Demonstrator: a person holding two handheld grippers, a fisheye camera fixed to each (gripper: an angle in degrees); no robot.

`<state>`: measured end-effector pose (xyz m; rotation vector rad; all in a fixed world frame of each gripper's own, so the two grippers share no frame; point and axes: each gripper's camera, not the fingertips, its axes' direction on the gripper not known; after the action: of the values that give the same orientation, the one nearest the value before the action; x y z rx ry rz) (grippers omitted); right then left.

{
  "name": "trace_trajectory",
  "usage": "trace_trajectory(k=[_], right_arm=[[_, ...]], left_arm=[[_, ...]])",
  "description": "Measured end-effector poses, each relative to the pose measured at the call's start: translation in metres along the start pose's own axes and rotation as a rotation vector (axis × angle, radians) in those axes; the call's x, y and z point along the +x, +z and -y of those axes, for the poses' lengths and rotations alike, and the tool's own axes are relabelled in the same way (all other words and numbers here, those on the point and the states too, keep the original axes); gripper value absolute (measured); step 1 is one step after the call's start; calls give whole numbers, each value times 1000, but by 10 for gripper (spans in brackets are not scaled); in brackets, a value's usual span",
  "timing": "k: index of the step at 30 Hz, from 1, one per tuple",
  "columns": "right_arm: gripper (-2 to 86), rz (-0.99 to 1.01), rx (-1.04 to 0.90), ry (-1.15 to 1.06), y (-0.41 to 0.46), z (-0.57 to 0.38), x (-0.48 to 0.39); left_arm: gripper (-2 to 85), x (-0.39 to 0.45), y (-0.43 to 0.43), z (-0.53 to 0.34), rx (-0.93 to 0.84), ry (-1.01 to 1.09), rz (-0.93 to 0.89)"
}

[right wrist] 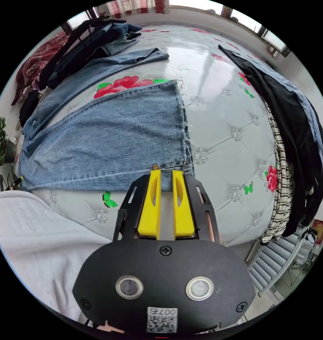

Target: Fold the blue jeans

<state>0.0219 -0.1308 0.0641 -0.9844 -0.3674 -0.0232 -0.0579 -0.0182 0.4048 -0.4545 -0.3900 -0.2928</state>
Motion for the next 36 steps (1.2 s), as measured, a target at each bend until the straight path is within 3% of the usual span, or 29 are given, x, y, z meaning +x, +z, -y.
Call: trace_trajectory(k=[7,10,13,17,22,27,31,33,36], right_arm=[[4,-70,-163,-19,-7,-47,11],[6,-141,-14,16,-46,-54,17],[20,-78,173,-2,-85,-24,9],[38,-11,275,-168,-96,64,-36],[54,-49,220,-295,-78,176,-86],[68,-61,132,-386,-52,261,-114],[62,-77,60,-450,-26,294,-125],[42,-106,-28,-473,-5,306,-128],[10,-120,-57,-439,-6,315,-123]], left_arm=[[-3,-7,0,0,-150,185,-67],[-4,-29,-18,2,-138,166,-127],[10,-61,-50,26,24,74,-143],[78,-67,-66,111,146,176,-117],[94,-35,-54,225,131,350,-48],[107,10,-5,316,-4,523,42],[106,34,56,340,-170,643,119],[84,32,64,345,-189,709,66],[33,9,64,349,-166,620,19]])
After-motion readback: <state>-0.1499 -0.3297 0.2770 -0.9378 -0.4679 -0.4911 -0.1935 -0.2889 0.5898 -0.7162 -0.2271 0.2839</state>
